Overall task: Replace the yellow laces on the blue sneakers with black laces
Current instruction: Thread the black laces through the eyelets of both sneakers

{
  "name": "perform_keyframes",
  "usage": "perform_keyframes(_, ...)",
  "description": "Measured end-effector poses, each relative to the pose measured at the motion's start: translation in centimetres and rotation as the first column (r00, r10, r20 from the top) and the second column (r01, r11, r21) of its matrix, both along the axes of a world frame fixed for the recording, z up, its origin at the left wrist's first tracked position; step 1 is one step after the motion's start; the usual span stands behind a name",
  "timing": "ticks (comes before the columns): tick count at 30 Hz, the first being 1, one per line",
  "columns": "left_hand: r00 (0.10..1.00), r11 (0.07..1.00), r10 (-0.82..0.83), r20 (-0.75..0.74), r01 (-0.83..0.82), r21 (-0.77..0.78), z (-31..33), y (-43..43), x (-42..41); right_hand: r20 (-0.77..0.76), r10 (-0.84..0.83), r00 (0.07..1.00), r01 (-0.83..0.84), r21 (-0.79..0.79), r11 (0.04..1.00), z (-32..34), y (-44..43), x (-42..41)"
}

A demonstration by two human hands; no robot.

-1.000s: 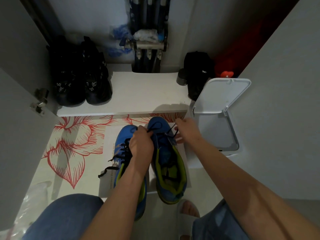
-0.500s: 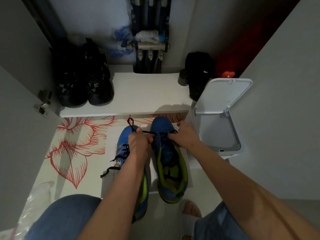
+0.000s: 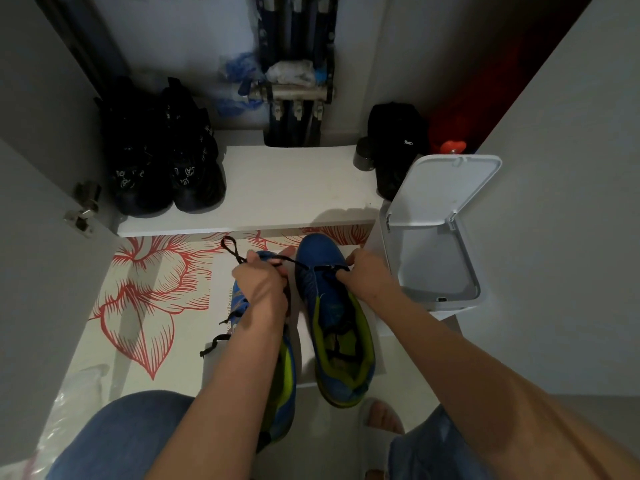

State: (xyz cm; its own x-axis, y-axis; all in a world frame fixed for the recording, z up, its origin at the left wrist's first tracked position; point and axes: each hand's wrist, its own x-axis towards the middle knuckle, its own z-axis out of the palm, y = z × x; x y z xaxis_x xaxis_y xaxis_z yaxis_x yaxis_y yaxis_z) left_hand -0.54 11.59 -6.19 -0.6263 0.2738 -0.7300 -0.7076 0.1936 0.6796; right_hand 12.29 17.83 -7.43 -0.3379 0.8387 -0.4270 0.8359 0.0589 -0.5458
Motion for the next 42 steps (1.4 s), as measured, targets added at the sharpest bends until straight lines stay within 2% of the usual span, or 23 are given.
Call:
perform_keyframes(1,0.999,1.0,-0.026,-0.038,0.026,-0.008,0.0,0.1,-0.1,0.002,-0.002,1.0,0.002,0.003,1.0,0.0,0.0,0.0)
perform_keyframes(3,0.966,0.983,-0.185,-0.183,0.177,-0.058,0.2,0.1,0.4,0.007,0.013,1.0,-0.013,0.008,1.0,0.2,-0.1,-0.1)
perform_keyframes(6,0.794,0.899,-0.436,-0.424,0.401,-0.175,0.8,-0.7,1.0,-0.045,0.065,0.997,-0.065,0.008,0.998,0.8,0.0,-0.2)
perform_keyframes(9,0.667,0.834,-0.544,-0.509,0.498,-0.238,2.0,-0.7,0.4,-0.13,0.051,0.99,-0.042,0.071,0.997,1.5,0.8,0.2)
perform_keyframes(13,0.493,0.787,-0.596,-0.634,0.516,-0.339,4.0,-0.3,-0.6,-0.237,-0.016,0.971,0.031,0.059,0.998,2.1,1.8,0.3)
perform_keyframes(15,0.441,0.788,-0.593,-0.674,0.49,-0.373,4.6,-0.1,-1.1,-0.165,0.044,0.985,-0.035,0.053,0.998,2.0,1.3,0.3)
perform_keyframes(17,0.388,0.761,-0.63,-0.673,0.482,-0.434,4.8,0.1,-1.5,-0.018,0.154,0.988,-0.152,0.077,0.985,1.5,0.4,0.2)
perform_keyframes(19,0.442,0.751,-0.648,-0.62,0.503,-0.427,4.6,0.3,-1.4,0.08,0.206,0.975,-0.214,0.115,0.97,0.9,-0.2,0.0)
perform_keyframes(21,0.541,0.773,-0.624,-0.564,0.531,-0.346,4.0,0.4,-1.0,0.147,0.258,0.955,-0.283,0.188,0.941,0.6,-0.5,-0.2)
perform_keyframes(23,0.585,0.792,-0.598,-0.548,0.539,-0.288,3.0,0.3,-0.8,0.191,0.311,0.931,-0.352,0.237,0.906,0.4,-0.5,-0.4)
perform_keyframes(25,0.595,0.796,-0.586,-0.55,0.55,-0.253,2.4,0.1,-0.9,0.288,0.358,0.888,-0.427,0.23,0.874,0.2,-0.7,-0.6)
perform_keyframes(28,0.546,0.766,-0.621,-0.562,0.576,-0.285,2.2,0.1,-1.0,0.379,0.394,0.837,-0.495,0.222,0.84,-0.4,-1.0,-0.9)
perform_keyframes(30,0.533,0.759,-0.618,-0.577,0.596,-0.262,2.3,0.1,-0.9,0.229,0.335,0.914,-0.388,0.255,0.886,-0.2,-0.5,-1.0)
perform_keyframes(31,0.533,0.76,-0.615,-0.581,0.597,-0.258,2.4,0.1,-0.9,0.086,0.237,0.968,-0.25,0.225,0.942,0.1,0.0,-1.1)
perform_keyframes(32,0.533,0.763,-0.611,-0.585,0.592,-0.258,2.5,0.0,-1.0,-0.088,0.082,0.993,-0.071,0.123,0.99,0.8,0.6,-1.0)
perform_keyframes(33,0.533,0.766,-0.609,-0.588,0.589,-0.259,2.5,0.0,-1.1,-0.265,-0.105,0.959,0.105,-0.014,0.994,1.6,1.2,-0.8)
perform_keyframes(34,0.533,0.767,-0.606,-0.59,0.587,-0.259,2.6,0.0,-1.2,-0.391,-0.273,0.879,0.241,-0.13,0.962,2.2,1.9,-0.5)
perform_keyframes(35,0.53,0.768,-0.607,-0.592,0.583,-0.266,2.6,0.0,-1.3,-0.457,-0.373,0.807,0.329,-0.176,0.928,2.5,2.5,0.0)
perform_keyframes(36,0.529,0.768,-0.611,-0.589,0.578,-0.277,2.7,0.1,-1.3,-0.458,-0.377,0.805,0.371,-0.106,0.922,2.5,2.9,0.4)
perform_keyframes(38,0.527,0.764,-0.62,-0.582,0.574,-0.295,2.6,0.1,-1.1,-0.325,-0.27,0.906,0.329,0.142,0.933,1.8,3.4,1.1)
perform_keyframes(40,0.51,0.753,-0.63,-0.586,0.585,-0.3,2.3,0.0,-0.8,-0.136,-0.164,0.977,0.195,0.26,0.946,0.7,3.4,1.5)
perform_keyframes(42,0.522,0.746,-0.639,-0.566,0.6,-0.288,2.4,-0.1,-0.7,0.098,-0.055,0.994,0.021,0.323,0.946,0.0,3.3,1.7)
